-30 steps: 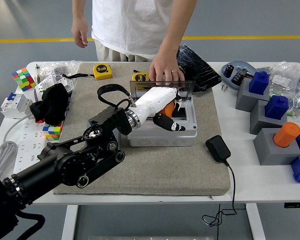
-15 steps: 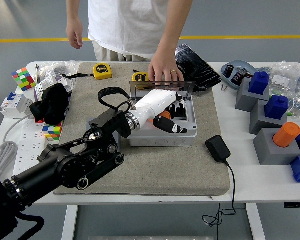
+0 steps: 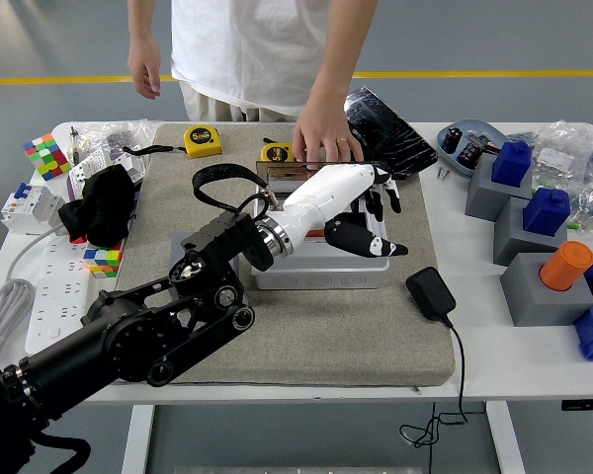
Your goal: Fetch the battery,place it into the box,close the lid of the box
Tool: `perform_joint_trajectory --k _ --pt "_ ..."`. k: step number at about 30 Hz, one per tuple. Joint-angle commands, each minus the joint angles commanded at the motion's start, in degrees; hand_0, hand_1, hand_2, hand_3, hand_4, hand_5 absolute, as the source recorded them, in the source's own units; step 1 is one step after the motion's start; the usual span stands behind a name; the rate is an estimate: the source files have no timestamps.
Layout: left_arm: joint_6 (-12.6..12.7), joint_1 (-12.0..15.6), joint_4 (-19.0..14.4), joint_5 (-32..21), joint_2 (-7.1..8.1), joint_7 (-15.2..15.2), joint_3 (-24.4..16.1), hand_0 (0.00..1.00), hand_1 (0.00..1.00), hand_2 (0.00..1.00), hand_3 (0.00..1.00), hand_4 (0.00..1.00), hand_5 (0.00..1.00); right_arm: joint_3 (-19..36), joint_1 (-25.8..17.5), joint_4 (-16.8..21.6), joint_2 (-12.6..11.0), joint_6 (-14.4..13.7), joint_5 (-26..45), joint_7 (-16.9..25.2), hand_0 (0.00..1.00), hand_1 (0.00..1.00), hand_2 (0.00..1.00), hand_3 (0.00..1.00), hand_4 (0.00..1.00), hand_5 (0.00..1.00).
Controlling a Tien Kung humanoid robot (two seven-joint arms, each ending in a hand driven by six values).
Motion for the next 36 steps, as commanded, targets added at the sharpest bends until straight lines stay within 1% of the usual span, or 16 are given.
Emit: perform_joint_trajectory --k 2,3,4,5,8,10,11,16,17,20,23,28,29,34,35,36 --pt "-0.25 1.09 -1.83 0.2 0.29 0.19 -1.55 0.318 0.448 0.415 0.51 0.998 0.402 0.05 0.01 0.0 0.01 -0.06 0.17 0.08 0.64 0.647 0.657 0.573 0.97 0.577" --pt "-0.5 1.7 -2.52 0.23 0.83 0.36 -2.46 0.318 0.448 0.415 0.51 0.998 0.402 0.14 0.0 0.0 0.03 -0.06 0.14 0.06 0.64 0.647 0.657 0.573 0.97 0.577" --pt "-0.66 2.18 -2.95 0.23 1.27 0.46 -3.18 0.318 0.448 0.415 0.51 0.998 0.402 0.17 -0.01 0.0 0.04 -0.07 0.14 0.05 0.64 0.647 0.657 0.573 0.97 0.577" --pt "-0.64 2.74 -3.35 0.18 1.78 0.39 -4.11 0.319 0.459 0.439 0.514 0.998 0.419 0.22 -0.03 0.0 0.04 -0.09 0.18 0.07 0.64 0.647 0.657 0.573 0.97 0.577" --pt "-0.39 4.04 -3.85 0.4 2.85 -0.23 -7.29 0.319 0.459 0.439 0.514 0.998 0.419 0.48 -0.09 0.0 0.05 -0.11 0.04 0.04 0.64 0.647 0.657 0.573 0.97 0.577" --pt "-0.13 4.71 -3.44 0.86 3.15 -1.03 -10.02 0.319 0.459 0.439 0.514 0.998 0.419 0.58 -0.11 0.0 0.08 -0.11 0.02 0.02 0.64 0.647 0.657 0.573 0.97 0.577" --pt "-0.11 4.88 -3.19 1.1 3.17 -1.23 -10.96 0.422 0.6 0.598 0.658 0.998 0.462 0.55 -0.09 0.0 0.1 -0.11 0.05 0.02 0.639 0.647 0.657 0.573 0.97 0.577" --pt "-0.43 4.83 -0.48 2.99 2.91 -1.83 -16.52 0.422 0.6 0.598 0.658 0.998 0.462 -0.06 0.06 0.0 0.13 -0.12 0.66 0.18 0.639 0.647 0.657 0.573 0.97 0.577" --pt "-0.57 4.63 0.15 3.3 2.86 -1.7 -17.12 0.732 0.789 0.755 0.77 0.998 0.5 -0.11 0.07 0.0 0.13 -0.11 0.72 0.18 0.637 0.647 0.657 0.573 0.969 0.577" --pt "-1.68 3.99 2.26 3.9 2.91 -0.48 -17.83 0.732 0.789 0.755 0.77 0.998 0.5 -0.12 0.05 0.0 0.08 -0.12 0.7 0.16 0.637 0.647 0.657 0.573 0.969 0.577" --pt "-2.97 3.71 3.35 4.29 3.18 1.08 -17.4 0.737 0.794 0.754 0.767 0.998 0.518 -0.16 0.08 0.0 0.01 -0.12 0.74 0.16 0.639 0.647 0.657 0.573 0.97 0.577" --pt "-6.62 3.73 2.3 3.78 3.92 5.4 -15.02 0.737 0.794 0.754 0.767 0.998 0.518 0.0 0.03 0.0 0.03 -0.13 0.69 0.12 0.639 0.647 0.657 0.573 0.97 0.577" --pt "-7.14 3.74 1.89 3.58 4.06 6.08 -14.63 0.607 0.711 0.71 0.742 0.998 0.529 -0.12 0.02 0.0 0.02 -0.13 0.81 0.17 0.639 0.648 0.657 0.574 0.97 0.578" --pt "-10.2 3.87 -0.7 2.52 5.3 10.07 -12.8 0.607 0.711 0.71 0.742 0.998 0.529 -0.43 0.02 0.0 -0.07 -0.13 1.06 0.27 0.639 0.648 0.657 0.574 0.97 0.578" --pt "-10.49 3.97 -1.21 2.27 5.6 10.49 -12.49 0.519 0.666 0.686 0.722 0.998 0.541 -0.43 0.04 0.0 -0.08 -0.14 1.07 0.29 0.64 0.647 0.657 0.573 0.97 0.579" --pt "-10.86 4.1 -1.84 1.94 5.97 10.92 -12.11 0.519 0.666 0.686 0.722 0.998 0.541 -0.46 0.05 0.0 -0.07 -0.14 1.11 0.31 0.64 0.647 0.657 0.573 0.97 0.579"
